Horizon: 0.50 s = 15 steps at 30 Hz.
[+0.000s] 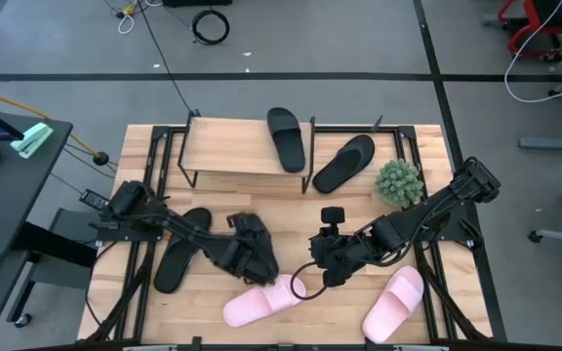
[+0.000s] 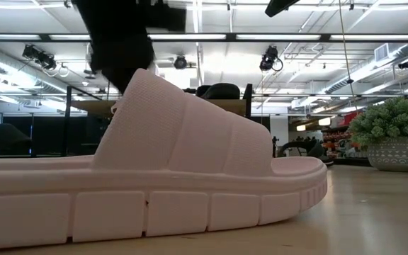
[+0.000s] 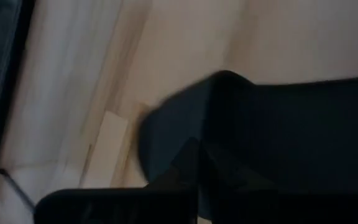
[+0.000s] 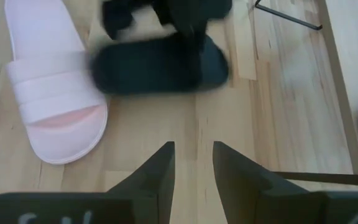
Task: Pick and place slides into the shelf
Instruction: Put the left black slide on the shelf
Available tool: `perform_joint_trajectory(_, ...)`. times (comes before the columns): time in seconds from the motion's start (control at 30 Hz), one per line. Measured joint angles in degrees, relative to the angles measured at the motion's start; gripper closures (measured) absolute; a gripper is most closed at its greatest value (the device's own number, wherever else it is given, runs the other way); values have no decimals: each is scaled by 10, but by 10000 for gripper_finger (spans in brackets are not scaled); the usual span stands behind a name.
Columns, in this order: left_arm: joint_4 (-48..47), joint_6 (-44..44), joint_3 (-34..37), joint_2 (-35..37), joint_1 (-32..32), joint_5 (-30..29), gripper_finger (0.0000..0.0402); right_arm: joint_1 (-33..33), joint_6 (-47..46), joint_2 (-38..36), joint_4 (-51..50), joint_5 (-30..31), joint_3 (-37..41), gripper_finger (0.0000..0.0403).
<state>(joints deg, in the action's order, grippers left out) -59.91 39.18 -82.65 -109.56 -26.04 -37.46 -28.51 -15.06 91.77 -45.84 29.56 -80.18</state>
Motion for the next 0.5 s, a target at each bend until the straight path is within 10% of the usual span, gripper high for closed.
perform_joint_trajectory(0.3, -290, 8, -216, 1, -16, -160, 395, 0, -2, 0, 0, 0, 0, 288)
perform_joint_trajectory(0.5, -299, -117, -283, 17, 26, -255, 395, 0, -4, 0, -3, 0, 0, 288)
